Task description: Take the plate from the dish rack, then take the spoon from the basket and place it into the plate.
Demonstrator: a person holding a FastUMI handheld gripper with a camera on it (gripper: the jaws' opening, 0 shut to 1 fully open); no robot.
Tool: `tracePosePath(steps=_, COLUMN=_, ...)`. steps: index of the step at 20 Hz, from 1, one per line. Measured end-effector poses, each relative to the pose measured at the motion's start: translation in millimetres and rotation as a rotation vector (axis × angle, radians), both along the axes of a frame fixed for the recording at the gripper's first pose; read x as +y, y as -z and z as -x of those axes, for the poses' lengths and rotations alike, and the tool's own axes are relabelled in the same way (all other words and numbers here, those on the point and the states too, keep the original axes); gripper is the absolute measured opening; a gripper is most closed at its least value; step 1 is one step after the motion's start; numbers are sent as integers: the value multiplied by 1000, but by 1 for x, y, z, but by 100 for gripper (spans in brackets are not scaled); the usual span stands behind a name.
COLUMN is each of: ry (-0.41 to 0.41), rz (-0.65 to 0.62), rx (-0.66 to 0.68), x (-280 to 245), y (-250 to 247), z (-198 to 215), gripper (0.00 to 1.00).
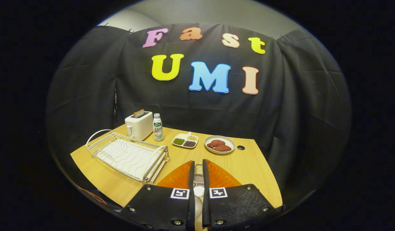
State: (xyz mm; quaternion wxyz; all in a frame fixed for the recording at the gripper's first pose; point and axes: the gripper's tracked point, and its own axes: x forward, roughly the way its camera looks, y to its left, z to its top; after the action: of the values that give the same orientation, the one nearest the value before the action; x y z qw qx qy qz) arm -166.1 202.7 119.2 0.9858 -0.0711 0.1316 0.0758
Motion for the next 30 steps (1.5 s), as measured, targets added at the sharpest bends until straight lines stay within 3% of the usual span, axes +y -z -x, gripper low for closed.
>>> tracePosePath(steps=8, ry=-59, rz=-38, rx=150, x=40, y=50, z=-8, gripper=9)
tracePosePath(steps=13, ry=-126, rz=4, rx=205, x=61, y=74, z=-15, gripper=9)
tracePosePath(steps=19, ry=-205, rz=53, rx=238, x=80, y=86, z=-26, gripper=9)
tracePosePath(steps=30, ry=-269, rz=83, rx=306, x=106, y=103, z=-33, gripper=10)
